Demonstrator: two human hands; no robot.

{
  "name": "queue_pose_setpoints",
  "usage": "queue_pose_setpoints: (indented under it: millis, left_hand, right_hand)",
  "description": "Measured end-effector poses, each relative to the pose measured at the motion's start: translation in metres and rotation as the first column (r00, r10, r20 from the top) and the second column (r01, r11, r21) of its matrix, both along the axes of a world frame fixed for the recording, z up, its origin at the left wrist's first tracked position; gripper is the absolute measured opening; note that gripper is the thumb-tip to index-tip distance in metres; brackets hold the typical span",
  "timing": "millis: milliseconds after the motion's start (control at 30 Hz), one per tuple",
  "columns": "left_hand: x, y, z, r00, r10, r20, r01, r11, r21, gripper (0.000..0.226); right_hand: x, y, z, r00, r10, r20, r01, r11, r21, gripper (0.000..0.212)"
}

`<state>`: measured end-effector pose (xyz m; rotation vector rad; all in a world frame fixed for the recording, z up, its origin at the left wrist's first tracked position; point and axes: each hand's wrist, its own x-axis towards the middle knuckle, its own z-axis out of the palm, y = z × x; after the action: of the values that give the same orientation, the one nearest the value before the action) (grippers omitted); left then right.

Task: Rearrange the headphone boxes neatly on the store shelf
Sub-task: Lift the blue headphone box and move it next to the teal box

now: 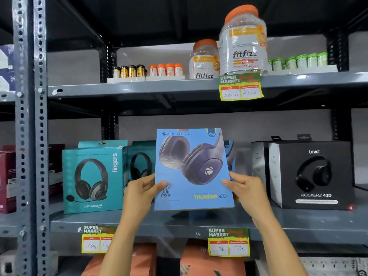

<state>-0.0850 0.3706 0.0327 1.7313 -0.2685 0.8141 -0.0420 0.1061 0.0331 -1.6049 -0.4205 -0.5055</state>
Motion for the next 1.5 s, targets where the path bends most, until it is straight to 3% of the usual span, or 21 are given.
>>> queue_pose_setpoints:
  millis: [267,500,767,1033,1100,1233,1300,1367,1500]
  left_hand:
    - [0.006,-0.007,-0.003,1.0,0.023,-0.011,-0.023,1.0,0.014,0.02]
    - [0.047,-0.038,-0.012,0.999,0.002,-0.054,-0.001,1.0,0.009,0.032]
    - [0.088,-0.069,-0.029,0.985,0.0,-0.173,0.008,0.999,0.044,0.026]
    - [0.082,-0.065,-0.038,0.972,-0.006,-0.234,0.029,0.995,0.094,0.035]
    - [0.076,-0.065,-0.035,0.977,0.013,-0.214,0.014,0.992,0.122,0.037]
    - [0.047,-0.032,-0.029,0.965,0.263,0.018,-0.263,0.961,0.087,0.026]
    - [0.031,-0.001,-0.021,0.916,0.358,0.179,-0.369,0.929,0.033,0.025]
    - [0.019,0.04,-0.016,0.843,0.454,0.287,-0.476,0.879,0.007,0.026]
    - [0.008,0.108,-0.018,0.755,0.593,0.28,-0.585,0.802,-0.123,0.045]
  right_hand:
    - [0.003,-0.005,-0.002,1.0,-0.02,0.004,0.02,1.0,0.001,0.028]
    - [0.023,-0.011,-0.012,0.982,-0.188,0.032,0.186,0.981,0.055,0.027]
    - [0.051,-0.021,-0.032,0.954,-0.295,-0.057,0.299,0.95,0.083,0.032]
    - [0.056,-0.019,-0.044,0.949,-0.287,-0.131,0.294,0.955,0.036,0.035]
    - [0.046,-0.02,-0.039,0.925,-0.369,-0.093,0.373,0.928,0.022,0.035]
    - [0.017,0.006,-0.027,0.825,-0.544,0.153,0.532,0.839,0.114,0.035]
    - [0.004,0.036,-0.014,0.846,-0.475,0.241,0.446,0.879,0.167,0.029]
    - [-0.002,0.08,-0.003,0.914,-0.293,0.282,0.263,0.955,0.139,0.026]
    - [0.002,0.165,0.0,0.979,0.022,0.205,-0.015,0.999,-0.034,0.03]
